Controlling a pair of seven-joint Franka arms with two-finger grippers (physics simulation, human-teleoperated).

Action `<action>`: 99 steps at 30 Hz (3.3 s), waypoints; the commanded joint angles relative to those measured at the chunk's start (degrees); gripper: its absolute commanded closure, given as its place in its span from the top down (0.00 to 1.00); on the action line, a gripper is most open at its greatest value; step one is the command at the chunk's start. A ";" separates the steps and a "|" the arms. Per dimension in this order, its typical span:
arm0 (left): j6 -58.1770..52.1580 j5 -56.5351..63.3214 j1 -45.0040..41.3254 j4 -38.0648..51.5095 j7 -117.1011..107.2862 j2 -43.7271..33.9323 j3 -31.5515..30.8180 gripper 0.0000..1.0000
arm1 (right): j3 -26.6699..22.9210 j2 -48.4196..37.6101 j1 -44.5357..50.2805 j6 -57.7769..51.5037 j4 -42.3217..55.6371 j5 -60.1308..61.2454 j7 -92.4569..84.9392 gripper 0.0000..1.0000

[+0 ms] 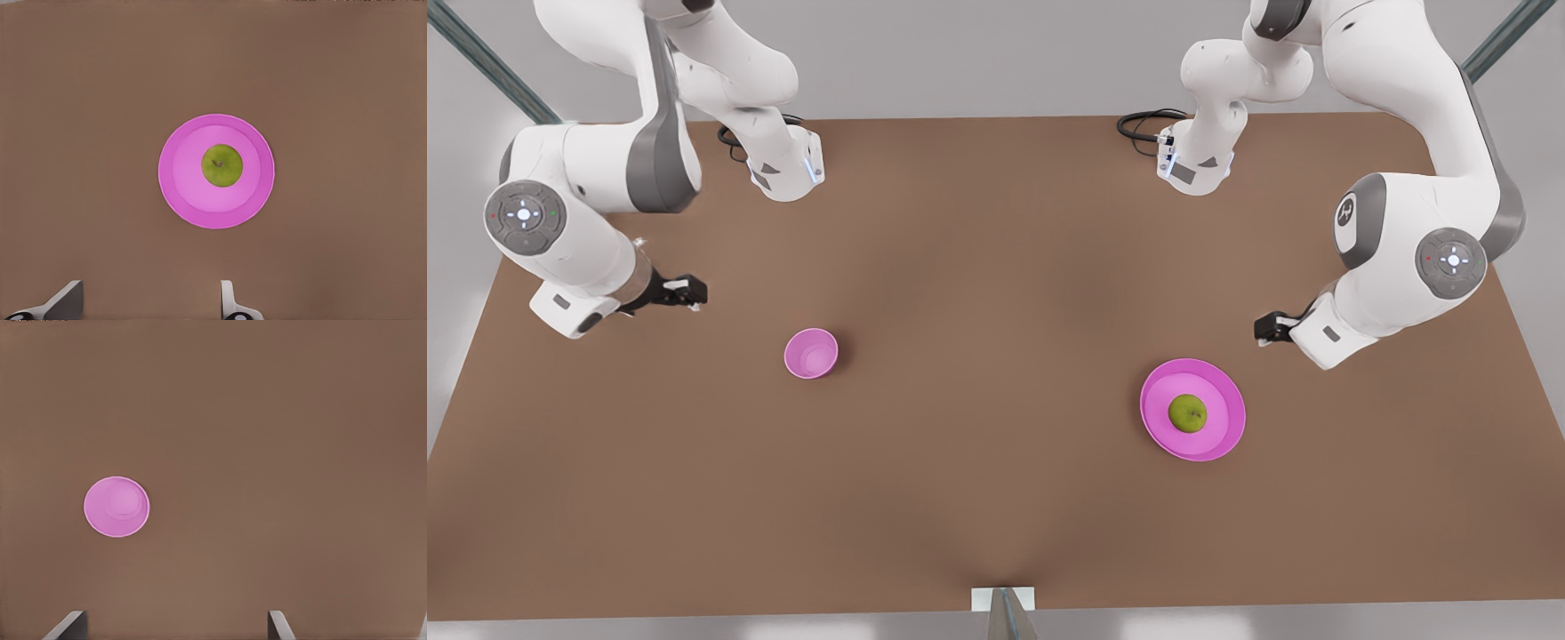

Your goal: Use the left arm to pick up the apple from the plate, transfer it to the gripper of the right arm, and then use the right arm to place it into the bowl

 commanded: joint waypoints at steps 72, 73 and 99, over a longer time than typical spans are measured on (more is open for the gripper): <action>18.29 -28.63 -4.67 0.02 -7.18 19.36 -2.59 0.83 | 0.33 4.20 -0.93 -0.43 2.75 4.61 -5.52 1.00; 14.69 -36.46 -4.67 1.87 -8.94 19.45 -5.23 0.83 | 0.60 6.92 -0.66 0.36 4.51 13.55 -14.67 1.00; 30.59 -58.53 -6.78 26.13 10.39 44.32 -29.14 0.83 | 40.24 40.06 -16.40 53.09 -2.34 62.00 -123.58 1.00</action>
